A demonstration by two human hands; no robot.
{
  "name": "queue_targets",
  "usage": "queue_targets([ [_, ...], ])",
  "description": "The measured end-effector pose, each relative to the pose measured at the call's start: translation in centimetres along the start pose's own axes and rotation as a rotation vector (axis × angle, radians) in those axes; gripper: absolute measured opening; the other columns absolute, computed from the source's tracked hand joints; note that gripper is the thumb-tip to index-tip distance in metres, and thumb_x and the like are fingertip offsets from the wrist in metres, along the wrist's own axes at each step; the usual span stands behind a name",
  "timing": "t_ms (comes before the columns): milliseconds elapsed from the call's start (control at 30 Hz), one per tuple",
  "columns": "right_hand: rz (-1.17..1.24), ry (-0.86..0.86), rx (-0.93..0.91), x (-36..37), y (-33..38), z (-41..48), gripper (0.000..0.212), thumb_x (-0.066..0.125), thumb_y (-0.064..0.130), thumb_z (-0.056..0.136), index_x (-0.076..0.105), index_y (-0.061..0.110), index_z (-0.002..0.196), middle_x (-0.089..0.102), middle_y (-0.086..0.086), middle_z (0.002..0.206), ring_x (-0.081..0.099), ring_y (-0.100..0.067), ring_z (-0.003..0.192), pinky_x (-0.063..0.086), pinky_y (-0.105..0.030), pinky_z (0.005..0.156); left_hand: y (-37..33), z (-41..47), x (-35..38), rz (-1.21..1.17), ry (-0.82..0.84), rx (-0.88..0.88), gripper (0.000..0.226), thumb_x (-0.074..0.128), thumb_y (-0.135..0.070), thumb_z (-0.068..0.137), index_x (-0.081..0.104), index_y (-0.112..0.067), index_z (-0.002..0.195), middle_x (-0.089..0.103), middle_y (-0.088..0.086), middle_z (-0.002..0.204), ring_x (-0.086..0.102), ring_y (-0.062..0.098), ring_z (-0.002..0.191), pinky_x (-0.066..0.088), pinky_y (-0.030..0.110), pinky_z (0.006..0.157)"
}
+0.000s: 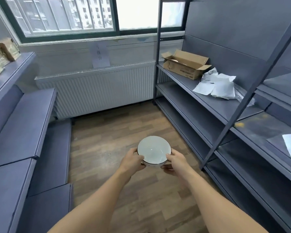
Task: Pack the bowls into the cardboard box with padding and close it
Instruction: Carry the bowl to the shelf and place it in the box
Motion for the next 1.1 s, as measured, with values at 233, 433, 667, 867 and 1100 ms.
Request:
queue_targets([
  [233, 0.008, 0.021, -0.019, 0.1, 5.3, 7.8, 0.033, 0.042, 0.01, 0.096, 0.065, 0.032, 0.102, 0.067, -0.002, 0.092, 0.058, -0.019, 0.067, 0.055, -0.031, 0.07, -5.4, 6.8, 0.8, -0.018, -0.04, 0.021, 0.039, 0.049, 0.0, 0.086, 0.055, -0.021, 0.118, 0.065, 0.011, 0.116, 0.07, 0.032, 0.098, 0.06, 0.038, 0.084],
  [433, 0.014, 0.009, -0.035, -0.2, 8.2, 13.4, 0.033, 0.04, 0.011, 0.096, 0.065, 0.031, 0.107, 0.067, -0.002, 0.095, 0.059, -0.019, 0.068, 0.054, -0.029, 0.066, -8.7, 13.1, 1.6, 0.019, -0.025, 0.038, 0.033, 0.05, -0.001, 0.084, 0.058, -0.023, 0.108, 0.064, 0.011, 0.116, 0.07, 0.033, 0.097, 0.06, 0.039, 0.083],
  [667, 0.107, -0.036, -0.038, -0.1, 12.5, 20.9, 0.034, 0.036, 0.002, 0.098, 0.063, 0.022, 0.103, 0.063, -0.006, 0.09, 0.055, -0.022, 0.073, 0.047, -0.027, 0.061, -12.8, 22.2, 2.6, 0.033, 0.067, 0.037, 0.036, 0.049, 0.001, 0.086, 0.055, -0.014, 0.119, 0.064, 0.009, 0.113, 0.07, 0.029, 0.096, 0.061, 0.034, 0.077],
  [867, 0.134, -0.09, -0.052, 0.9, 18.0, 28.1, 0.035, 0.036, 0.0, 0.099, 0.062, 0.016, 0.117, 0.065, -0.004, 0.096, 0.059, -0.02, 0.078, 0.051, -0.027, 0.064, -17.9, 31.7, 2.5, 0.057, 0.115, 0.026, 0.039, 0.05, 0.0, 0.084, 0.055, -0.016, 0.12, 0.064, 0.009, 0.117, 0.071, 0.027, 0.095, 0.059, 0.042, 0.085],
  [1100, 0.148, -0.162, -0.038, 1.4, 22.3, 34.7, 0.034, 0.039, 0.005, 0.1, 0.063, 0.023, 0.116, 0.068, -0.006, 0.106, 0.063, -0.024, 0.09, 0.055, -0.029, 0.067, -22.0, 39.2, 3.0, 0.044, 0.187, 0.038, 0.041, 0.052, -0.003, 0.083, 0.054, -0.017, 0.122, 0.064, 0.009, 0.118, 0.071, 0.026, 0.095, 0.059, 0.042, 0.086],
])
Point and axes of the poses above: each hand's wrist, its own z-axis towards the middle knuckle, its own x-axis out of the palm, y = z × x, the point moved 1 cm from there along z, towards the middle knuckle
